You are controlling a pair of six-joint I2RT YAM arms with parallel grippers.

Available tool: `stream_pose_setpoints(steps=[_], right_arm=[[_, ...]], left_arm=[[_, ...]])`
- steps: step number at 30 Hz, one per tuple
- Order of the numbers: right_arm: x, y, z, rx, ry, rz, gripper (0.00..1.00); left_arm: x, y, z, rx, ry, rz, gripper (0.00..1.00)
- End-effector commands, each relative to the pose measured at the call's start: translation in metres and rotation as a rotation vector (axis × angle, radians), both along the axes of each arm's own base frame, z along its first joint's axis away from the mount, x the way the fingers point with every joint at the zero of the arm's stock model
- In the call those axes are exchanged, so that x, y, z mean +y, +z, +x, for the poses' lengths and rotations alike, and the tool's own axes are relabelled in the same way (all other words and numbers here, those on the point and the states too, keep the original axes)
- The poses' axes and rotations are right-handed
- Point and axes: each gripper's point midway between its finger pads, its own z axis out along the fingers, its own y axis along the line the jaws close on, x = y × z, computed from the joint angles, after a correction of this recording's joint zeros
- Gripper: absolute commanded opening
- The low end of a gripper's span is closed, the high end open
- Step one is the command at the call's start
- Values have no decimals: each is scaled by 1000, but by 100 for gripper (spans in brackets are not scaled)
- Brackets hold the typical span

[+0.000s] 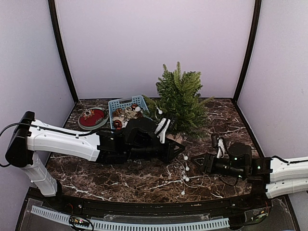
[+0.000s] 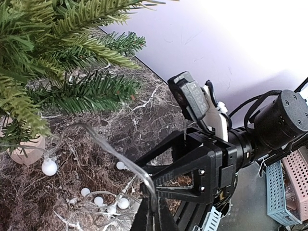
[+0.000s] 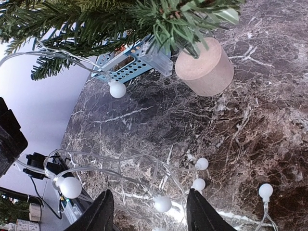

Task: Decorate the small christmas tree
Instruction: Pass from the right arm to the left, then pass from the left arm to the right

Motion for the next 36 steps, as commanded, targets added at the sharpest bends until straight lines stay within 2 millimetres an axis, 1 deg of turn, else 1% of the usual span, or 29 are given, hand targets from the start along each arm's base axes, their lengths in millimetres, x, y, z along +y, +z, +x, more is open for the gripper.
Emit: stream_pose_setpoints(steps=[1, 4, 6, 10, 13, 16, 19, 23, 27, 32, 36], right_arm=[[10, 18, 11, -87, -12, 59, 56], [20, 24, 10, -117, 25, 82, 58], [26, 24, 10, -130, 47, 79, 58], [31, 15, 12, -118, 56, 54, 56], [35, 11, 12, -111, 65, 47, 52], [36, 7, 13, -108, 66, 44, 51], [41, 7, 13, -116, 81, 51, 51], [51, 14, 13, -142, 119, 61, 55], [61, 20, 12, -160, 154, 86, 58], [71, 19, 7, -153, 200, 105, 62], [75, 17, -1, -136, 251, 113, 63]], left_arm=[[2, 32, -2, -7, -10, -60, 0], [1, 31, -2, -4, -11, -59, 0], [1, 32, -1, -6, -8, -63, 0], [-1, 33, 0, -9, -8, -69, 0], [-2, 33, 0, -6, -10, -72, 0], [-3, 34, 0, -6, -10, -78, 0], [-4, 35, -1, -4, -15, -82, 0], [-4, 32, -1, 0, -17, -77, 0], [-3, 35, -1, -1, -11, -79, 0], [-1, 33, 0, 1, -5, -73, 0], [2, 35, 1, -2, 9, -75, 0]])
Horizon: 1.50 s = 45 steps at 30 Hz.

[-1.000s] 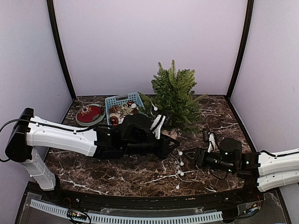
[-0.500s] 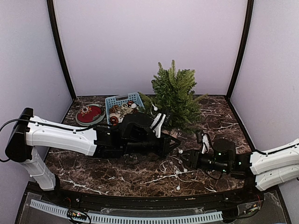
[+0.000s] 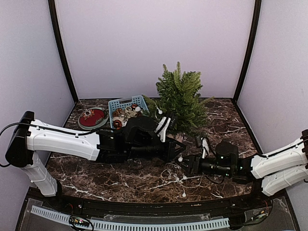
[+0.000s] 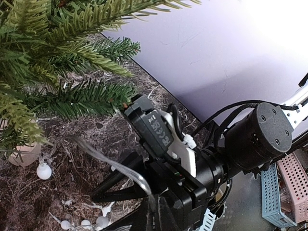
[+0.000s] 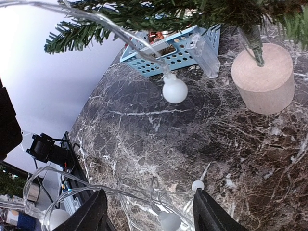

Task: Decorate the small christmas tree
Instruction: Pass from the left arm to the right

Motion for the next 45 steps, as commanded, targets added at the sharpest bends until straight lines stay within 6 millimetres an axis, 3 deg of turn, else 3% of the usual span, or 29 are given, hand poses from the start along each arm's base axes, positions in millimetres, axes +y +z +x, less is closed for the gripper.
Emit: stream_pose_setpoints(steps=[1, 13, 20, 27, 30, 36, 40, 45], right_arm=[[14, 22, -7, -30, 69, 79, 64], [10, 17, -20, 0, 86, 95, 68], [6, 19, -18, -15, 63, 96, 61], [14, 24, -10, -47, 56, 70, 54], [17, 24, -8, -49, 56, 65, 45], [16, 24, -6, -21, 38, 44, 1], [-6, 26, -7, -13, -20, 25, 0], [-33, 58, -14, -38, -55, 72, 0]], left_arm=[[6, 27, 3, -17, 18, -51, 0], [12, 30, 7, -19, 51, -51, 0], [12, 31, 7, -19, 48, -54, 0], [8, 30, 3, -9, 24, -58, 0], [7, 29, 2, -3, 16, -58, 0], [14, 31, 5, -14, 41, -79, 0], [23, 23, 12, 15, 69, -80, 0], [27, 12, 20, 29, 93, -39, 0]])
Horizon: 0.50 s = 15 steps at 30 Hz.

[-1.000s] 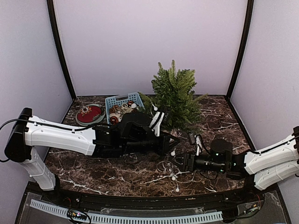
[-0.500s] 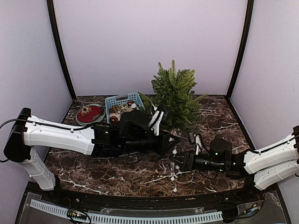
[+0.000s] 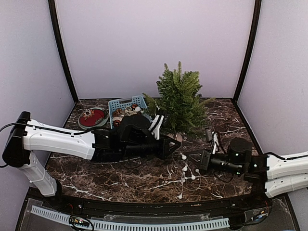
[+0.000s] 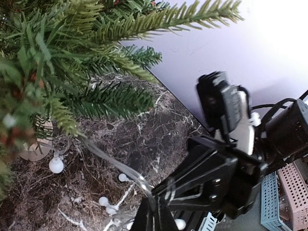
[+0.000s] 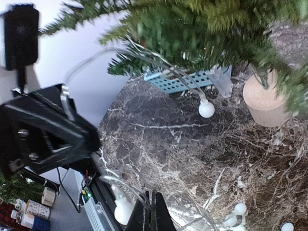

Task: Decorate the small christmas tree
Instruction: Pass from the left arm to the right

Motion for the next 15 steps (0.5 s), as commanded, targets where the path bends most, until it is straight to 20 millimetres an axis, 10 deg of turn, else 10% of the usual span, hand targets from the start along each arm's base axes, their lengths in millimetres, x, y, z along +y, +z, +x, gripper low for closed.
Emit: stream_pose_setpoints(steps=[1, 15], right_arm=[[-23, 22, -6, -11, -41, 23, 0], [-43, 37, -56, 118, 113, 20, 0]], left_arm=[[11, 12, 9, -3, 43, -15, 0], [24, 17, 30, 2, 138, -39, 0]])
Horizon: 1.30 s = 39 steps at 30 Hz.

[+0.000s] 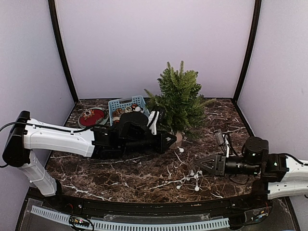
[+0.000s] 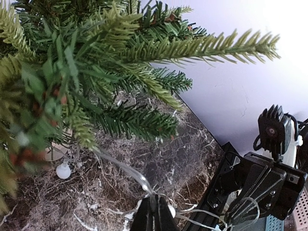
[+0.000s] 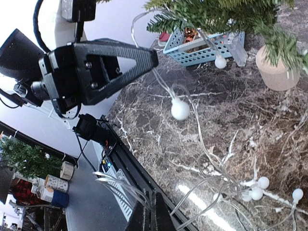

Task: Decorate the small christmas tree
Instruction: Pass from the left arm to the right

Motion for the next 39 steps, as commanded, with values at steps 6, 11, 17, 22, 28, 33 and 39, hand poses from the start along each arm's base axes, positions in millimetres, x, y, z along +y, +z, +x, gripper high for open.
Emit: stream_pose_setpoints(steps=[6, 11, 17, 22, 28, 33, 39], right_arm=[[-53, -14, 23, 133, -313, -67, 0], [-67, -46, 38, 192, -463, -192, 0], [-73, -90, 48, 268, -562, -418, 0], [-88, -105, 51, 307, -638, -567, 0], [-60, -72, 46, 242, -476, -432, 76], [-52, -38, 40, 162, -386, -297, 87], [-2, -8, 20, 24, -121, -122, 85]], left_arm=[[10, 26, -2, -31, -8, -59, 0], [21, 27, -1, -52, 2, -40, 0], [32, 16, -3, -26, -22, 3, 0], [39, 8, -6, -8, -29, 33, 0], [43, 11, -9, 0, -42, 15, 0], [43, 12, -13, 7, -60, 5, 0], [42, 17, -13, 4, -66, -8, 0]])
